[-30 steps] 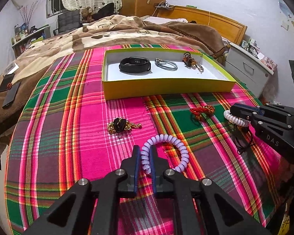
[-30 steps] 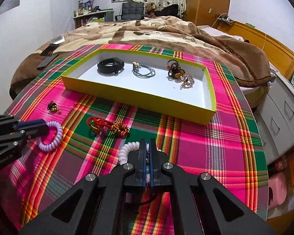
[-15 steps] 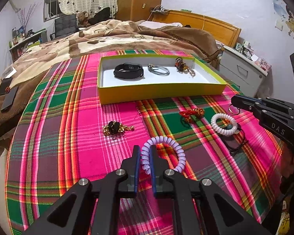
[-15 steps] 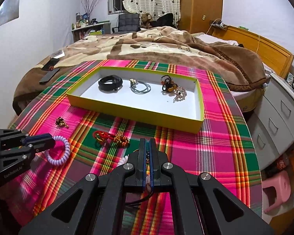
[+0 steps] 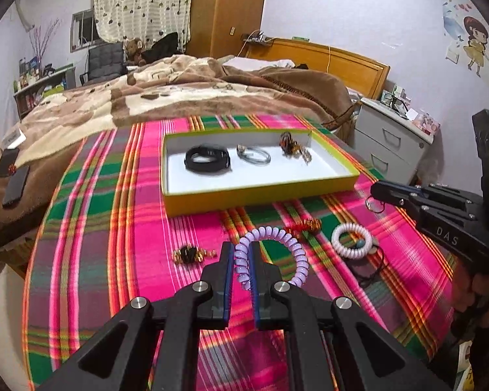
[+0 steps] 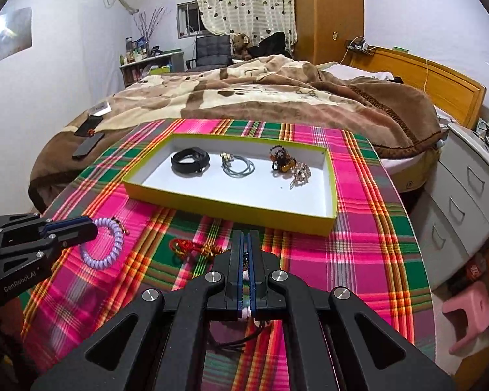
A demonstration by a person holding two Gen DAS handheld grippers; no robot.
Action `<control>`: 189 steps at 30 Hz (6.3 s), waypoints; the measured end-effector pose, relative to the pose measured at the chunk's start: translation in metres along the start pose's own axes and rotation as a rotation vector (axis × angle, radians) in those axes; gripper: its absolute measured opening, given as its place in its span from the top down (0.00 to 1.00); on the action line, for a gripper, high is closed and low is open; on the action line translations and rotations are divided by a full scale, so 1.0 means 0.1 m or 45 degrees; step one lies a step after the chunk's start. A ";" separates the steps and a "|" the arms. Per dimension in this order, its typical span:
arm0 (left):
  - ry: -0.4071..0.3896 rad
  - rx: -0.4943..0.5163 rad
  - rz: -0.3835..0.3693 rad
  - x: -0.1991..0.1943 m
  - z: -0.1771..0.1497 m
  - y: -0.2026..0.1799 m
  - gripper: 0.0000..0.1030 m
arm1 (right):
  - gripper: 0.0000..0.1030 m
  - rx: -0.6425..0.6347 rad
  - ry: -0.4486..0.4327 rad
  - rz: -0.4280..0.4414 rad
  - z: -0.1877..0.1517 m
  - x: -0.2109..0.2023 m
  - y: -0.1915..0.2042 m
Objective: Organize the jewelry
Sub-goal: 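Carry the lavender coil with the left tool while the right tool carries the ring over the box, then open the left tool to drop the coil while the right tool releases the ring in the box, then move the left tool to the dark flower brooch while the right tool reaches the white pearl bracelet, then grasp the flower brooch with the left tool while the right tool grasps the pearl bracelet, then lift the brooch with the left tool while the right tool lifts the pearl bracelet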
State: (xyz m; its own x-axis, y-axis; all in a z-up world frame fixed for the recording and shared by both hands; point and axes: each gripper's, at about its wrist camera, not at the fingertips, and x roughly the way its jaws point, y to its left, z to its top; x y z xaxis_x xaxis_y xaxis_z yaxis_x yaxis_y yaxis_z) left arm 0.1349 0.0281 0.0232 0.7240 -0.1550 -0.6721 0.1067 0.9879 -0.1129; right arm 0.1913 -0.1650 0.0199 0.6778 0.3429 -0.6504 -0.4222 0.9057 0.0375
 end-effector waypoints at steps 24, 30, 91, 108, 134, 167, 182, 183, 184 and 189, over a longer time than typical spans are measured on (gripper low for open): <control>-0.026 0.028 0.058 0.62 0.77 0.30 0.92 | 0.98 0.066 0.008 -0.001 0.55 0.61 -0.35; 0.022 0.016 0.087 0.87 0.81 0.43 0.92 | 0.98 0.082 0.042 -0.014 0.58 0.85 -0.48; -0.067 -0.008 0.098 0.24 0.31 0.31 0.91 | 0.82 0.077 -0.020 0.004 0.10 0.10 -0.26; -0.132 0.035 0.055 -0.43 -0.24 -0.02 0.91 | 0.81 0.122 -0.053 0.035 -0.48 -0.53 -0.03; -0.100 0.037 0.027 -0.47 -0.42 -0.10 0.91 | 0.81 0.185 0.003 0.043 -0.72 -0.54 -0.04; 0.072 -0.066 0.079 0.29 -0.11 0.39 0.82 | 0.81 0.165 0.198 0.043 -0.40 0.31 -0.27; 0.164 -0.098 0.107 0.58 -0.07 0.42 0.78 | 0.85 0.062 0.297 0.041 -0.32 0.49 -0.16; 0.165 -0.094 0.112 0.58 -0.07 0.42 0.78 | 0.87 0.059 0.289 0.037 -0.31 0.48 -0.15; 0.169 -0.090 0.118 0.59 -0.07 0.41 0.78 | 0.88 0.060 0.284 0.036 -0.31 0.48 -0.15; 0.176 -0.078 0.129 0.60 -0.09 0.40 0.81 | 0.89 0.099 0.229 0.047 -0.30 0.39 -0.18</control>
State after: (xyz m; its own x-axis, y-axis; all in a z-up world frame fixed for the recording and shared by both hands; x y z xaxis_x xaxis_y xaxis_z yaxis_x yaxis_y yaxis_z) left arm 0.1765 0.0585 -0.0278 0.6280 -0.0588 -0.7760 -0.0069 0.9967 -0.0811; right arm 0.2073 -0.1757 -0.0289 0.5411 0.3324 -0.7725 -0.3920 0.9124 0.1180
